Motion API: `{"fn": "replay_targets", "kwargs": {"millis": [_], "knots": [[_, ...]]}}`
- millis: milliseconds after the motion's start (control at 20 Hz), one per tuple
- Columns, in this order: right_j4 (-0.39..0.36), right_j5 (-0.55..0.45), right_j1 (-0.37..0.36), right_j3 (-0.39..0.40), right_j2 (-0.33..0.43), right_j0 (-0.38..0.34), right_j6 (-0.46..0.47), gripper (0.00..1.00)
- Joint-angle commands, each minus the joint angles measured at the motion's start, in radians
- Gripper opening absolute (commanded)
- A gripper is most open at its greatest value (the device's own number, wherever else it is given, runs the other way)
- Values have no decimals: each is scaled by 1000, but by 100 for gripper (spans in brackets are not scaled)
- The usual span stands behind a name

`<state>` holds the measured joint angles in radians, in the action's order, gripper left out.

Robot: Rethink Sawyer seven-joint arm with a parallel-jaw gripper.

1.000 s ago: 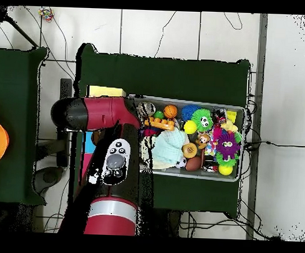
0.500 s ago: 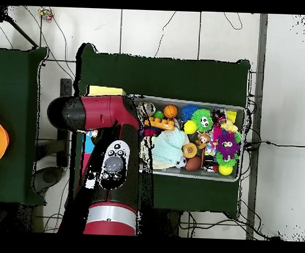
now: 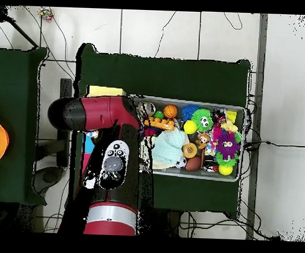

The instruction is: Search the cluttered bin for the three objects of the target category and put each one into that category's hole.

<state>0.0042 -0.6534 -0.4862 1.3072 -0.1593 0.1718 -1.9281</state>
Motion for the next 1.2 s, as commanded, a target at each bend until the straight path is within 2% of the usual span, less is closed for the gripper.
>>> {"fn": "replay_targets", "kwargs": {"millis": [50,700,950,1200], "knots": [[-43,-32,15,99,65,-34,-25,0],[-42,-66,31,91,47,-33,-59,0],[-54,-27,21,91,55,-39,-38,0],[-54,-65,22,46,51,-37,-27,0]]}}
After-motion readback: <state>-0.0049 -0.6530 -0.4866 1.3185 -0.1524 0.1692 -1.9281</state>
